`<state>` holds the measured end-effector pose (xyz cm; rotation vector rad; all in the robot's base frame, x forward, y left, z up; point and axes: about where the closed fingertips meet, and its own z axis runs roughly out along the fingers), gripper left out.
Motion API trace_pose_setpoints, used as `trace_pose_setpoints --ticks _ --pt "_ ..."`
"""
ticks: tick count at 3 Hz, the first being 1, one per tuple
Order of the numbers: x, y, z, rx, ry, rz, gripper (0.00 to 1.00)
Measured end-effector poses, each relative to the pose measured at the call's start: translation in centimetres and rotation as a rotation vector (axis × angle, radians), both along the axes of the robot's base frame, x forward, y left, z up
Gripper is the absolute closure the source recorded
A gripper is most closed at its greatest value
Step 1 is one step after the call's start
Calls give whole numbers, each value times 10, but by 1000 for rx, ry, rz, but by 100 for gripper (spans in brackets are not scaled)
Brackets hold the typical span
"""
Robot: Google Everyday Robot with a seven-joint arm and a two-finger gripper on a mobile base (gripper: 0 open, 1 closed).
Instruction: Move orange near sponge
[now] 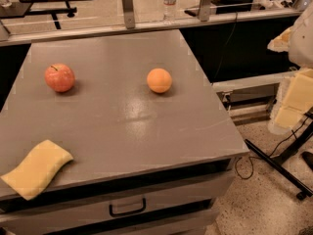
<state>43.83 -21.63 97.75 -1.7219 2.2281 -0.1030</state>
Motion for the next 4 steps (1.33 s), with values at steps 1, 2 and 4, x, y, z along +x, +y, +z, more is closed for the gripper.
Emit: trace_pose_setpoints --ticks 1,2,4 --pt "0 0 0 0 0 0 0" --pt "34 29 -3 95 -43 70 0" --pt "116 95 -20 286 -95 172 0"
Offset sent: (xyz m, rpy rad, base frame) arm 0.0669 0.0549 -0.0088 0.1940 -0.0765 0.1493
